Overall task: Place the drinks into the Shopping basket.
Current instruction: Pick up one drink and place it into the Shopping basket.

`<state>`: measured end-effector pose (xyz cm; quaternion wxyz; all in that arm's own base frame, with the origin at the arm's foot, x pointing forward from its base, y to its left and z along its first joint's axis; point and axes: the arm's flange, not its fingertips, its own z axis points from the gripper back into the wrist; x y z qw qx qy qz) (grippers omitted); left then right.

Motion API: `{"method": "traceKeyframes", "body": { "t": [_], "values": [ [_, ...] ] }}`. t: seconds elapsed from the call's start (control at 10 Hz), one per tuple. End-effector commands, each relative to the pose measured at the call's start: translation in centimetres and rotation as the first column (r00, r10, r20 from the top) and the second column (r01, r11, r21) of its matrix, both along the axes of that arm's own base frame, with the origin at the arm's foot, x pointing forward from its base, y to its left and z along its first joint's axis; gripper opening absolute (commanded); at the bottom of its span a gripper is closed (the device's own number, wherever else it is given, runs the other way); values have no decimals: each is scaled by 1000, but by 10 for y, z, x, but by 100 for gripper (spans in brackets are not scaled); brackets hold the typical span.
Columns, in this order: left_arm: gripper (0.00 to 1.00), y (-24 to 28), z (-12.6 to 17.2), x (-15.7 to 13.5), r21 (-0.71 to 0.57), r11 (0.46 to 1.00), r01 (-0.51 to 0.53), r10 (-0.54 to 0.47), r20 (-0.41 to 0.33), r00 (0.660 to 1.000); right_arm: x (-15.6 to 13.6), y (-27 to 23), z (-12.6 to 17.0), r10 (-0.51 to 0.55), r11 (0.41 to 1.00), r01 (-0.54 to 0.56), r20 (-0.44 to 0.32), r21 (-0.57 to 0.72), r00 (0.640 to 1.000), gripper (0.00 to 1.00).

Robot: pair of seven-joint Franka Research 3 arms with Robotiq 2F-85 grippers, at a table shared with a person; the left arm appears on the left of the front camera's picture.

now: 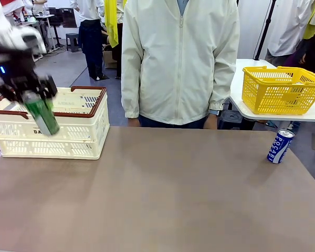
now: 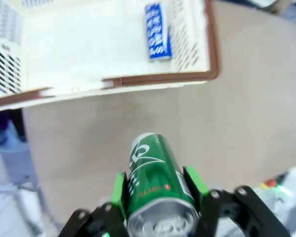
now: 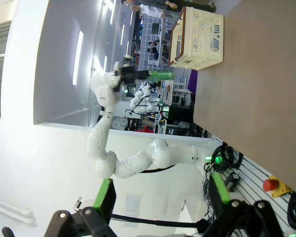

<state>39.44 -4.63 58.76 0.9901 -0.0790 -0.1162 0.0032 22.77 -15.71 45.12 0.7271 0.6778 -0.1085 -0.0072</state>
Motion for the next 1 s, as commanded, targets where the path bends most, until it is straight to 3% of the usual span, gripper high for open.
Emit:
{"method": "traceKeyframes", "body": {
  "t": [0.0, 0.1, 0.2, 0.5, 0.7, 0.9],
  "values": [
    [0, 6, 64, 55, -20, 1000, -13, 14, 60, 998, -3, 0, 3, 5, 1000, -5, -8, 1, 1000, 100],
    [0, 15, 73, 86, -30, 998, -57, 60, 100, 993, -3, 0, 3, 5, 1000, -5, -8, 1, 1000, 100],
    [0, 25, 64, 120, -28, 996, -89, 92, 95, 991, -3, 0, 3, 5, 1000, -5, -8, 1, 1000, 100],
    [0, 47, -22, 192, 31, 992, -122, 124, -50, 991, -3, 0, 3, 5, 1000, -5, -8, 1, 1000, 100],
    [0, 50, -74, 208, 40, 992, -120, 124, -142, 982, -3, 0, 3, 5, 1000, -5, -8, 1, 1000, 100],
    [0, 47, -115, 200, 61, 993, -97, 106, -178, 978, -3, 0, 3, 5, 1000, -5, -8, 1, 1000, 100]
  ]
}}
